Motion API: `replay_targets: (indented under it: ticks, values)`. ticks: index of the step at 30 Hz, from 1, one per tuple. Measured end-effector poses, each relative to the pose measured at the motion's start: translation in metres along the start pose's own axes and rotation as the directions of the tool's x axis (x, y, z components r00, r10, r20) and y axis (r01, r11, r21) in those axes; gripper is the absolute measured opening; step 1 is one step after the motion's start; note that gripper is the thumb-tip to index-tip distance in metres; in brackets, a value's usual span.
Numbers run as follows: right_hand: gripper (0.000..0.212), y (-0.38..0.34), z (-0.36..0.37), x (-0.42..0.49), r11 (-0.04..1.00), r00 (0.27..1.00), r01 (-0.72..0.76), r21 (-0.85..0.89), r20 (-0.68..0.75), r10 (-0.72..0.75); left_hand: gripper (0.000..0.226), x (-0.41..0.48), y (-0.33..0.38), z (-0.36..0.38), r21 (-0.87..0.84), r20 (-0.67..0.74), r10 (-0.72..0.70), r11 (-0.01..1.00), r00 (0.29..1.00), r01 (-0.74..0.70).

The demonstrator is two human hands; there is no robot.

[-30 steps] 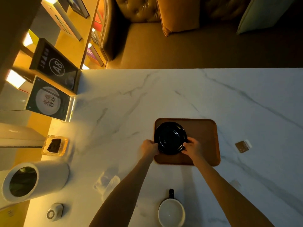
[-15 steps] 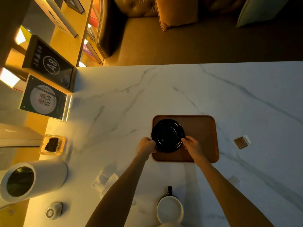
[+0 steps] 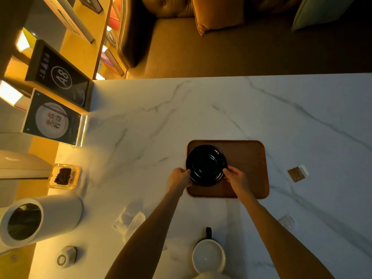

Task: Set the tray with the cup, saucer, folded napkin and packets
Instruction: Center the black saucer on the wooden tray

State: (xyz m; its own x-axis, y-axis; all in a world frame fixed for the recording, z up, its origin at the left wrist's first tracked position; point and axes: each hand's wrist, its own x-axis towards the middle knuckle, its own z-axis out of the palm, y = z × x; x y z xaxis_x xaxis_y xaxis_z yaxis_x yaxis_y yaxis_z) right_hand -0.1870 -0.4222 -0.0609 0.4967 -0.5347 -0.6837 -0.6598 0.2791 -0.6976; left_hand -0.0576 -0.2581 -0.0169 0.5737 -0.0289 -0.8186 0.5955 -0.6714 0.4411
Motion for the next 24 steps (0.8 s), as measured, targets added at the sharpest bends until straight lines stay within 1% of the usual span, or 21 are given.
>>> replay_targets:
  ticks: [13, 16, 19, 24]
  values:
    - [0.043, 0.0015, -0.0021, 0.0, 1.0, 1.0, 0.013, 0.009, 0.019, -0.013, 0.023, 0.0034, -0.0003, -0.0004, 0.024, 0.01, -0.024, 0.999, 1.0, 0.024]
    - [0.043, 0.0012, -0.0025, 0.0001, 1.0, 1.0, 0.007, 0.016, 0.016, -0.008, 0.019, 0.0038, -0.0006, -0.002, 0.07, 0.014, -0.027, 0.997, 1.0, 0.026]
    - [0.043, 0.0007, -0.0025, 0.0006, 1.0, 1.0, -0.002, 0.016, 0.016, 0.002, 0.02, 0.0051, -0.0015, -0.0028, 0.12, 0.025, 0.001, 0.993, 1.0, -0.004]
    - [0.043, 0.0002, -0.0025, 0.0006, 1.0, 1.0, -0.009, 0.028, 0.028, 0.008, 0.023, 0.0056, -0.0007, -0.0034, 0.156, 0.034, 0.017, 0.987, 0.999, -0.023]
